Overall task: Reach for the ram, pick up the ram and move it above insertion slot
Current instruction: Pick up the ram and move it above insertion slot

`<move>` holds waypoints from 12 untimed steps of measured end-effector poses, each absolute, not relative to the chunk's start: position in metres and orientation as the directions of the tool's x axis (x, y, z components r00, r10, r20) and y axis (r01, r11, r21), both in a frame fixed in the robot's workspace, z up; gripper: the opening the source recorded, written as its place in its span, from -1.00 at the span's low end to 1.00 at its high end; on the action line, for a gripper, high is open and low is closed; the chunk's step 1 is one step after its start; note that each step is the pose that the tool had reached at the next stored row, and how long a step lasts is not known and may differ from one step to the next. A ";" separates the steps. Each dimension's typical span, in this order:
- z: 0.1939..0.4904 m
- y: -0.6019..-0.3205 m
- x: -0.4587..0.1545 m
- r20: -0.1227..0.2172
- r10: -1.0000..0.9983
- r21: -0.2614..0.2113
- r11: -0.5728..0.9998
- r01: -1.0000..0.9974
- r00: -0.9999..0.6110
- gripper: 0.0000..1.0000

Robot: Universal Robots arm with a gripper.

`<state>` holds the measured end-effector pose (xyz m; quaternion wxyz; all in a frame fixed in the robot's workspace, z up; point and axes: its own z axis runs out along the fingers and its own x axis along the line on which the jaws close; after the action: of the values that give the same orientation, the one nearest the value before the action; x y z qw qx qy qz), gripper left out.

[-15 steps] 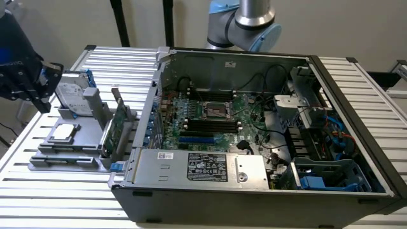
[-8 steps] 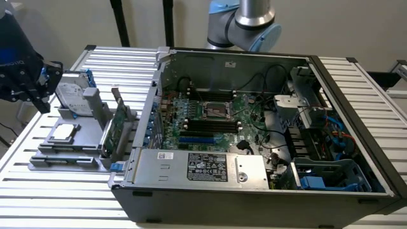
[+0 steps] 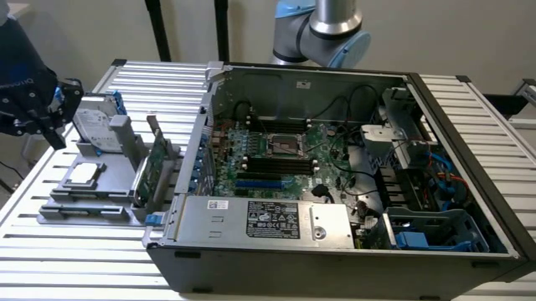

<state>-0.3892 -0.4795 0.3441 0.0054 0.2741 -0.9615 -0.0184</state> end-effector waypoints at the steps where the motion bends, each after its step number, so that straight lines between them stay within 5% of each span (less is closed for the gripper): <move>1: 0.344 -0.480 -0.389 0.000 -0.543 0.038 0.839 -0.542 -0.840 -0.79; 12: 0.343 -0.480 -0.389 0.001 -0.699 0.038 0.715 -0.698 -0.715 -0.79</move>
<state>-0.3892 -0.4795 0.3429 0.0075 0.3771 -0.9260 -0.0177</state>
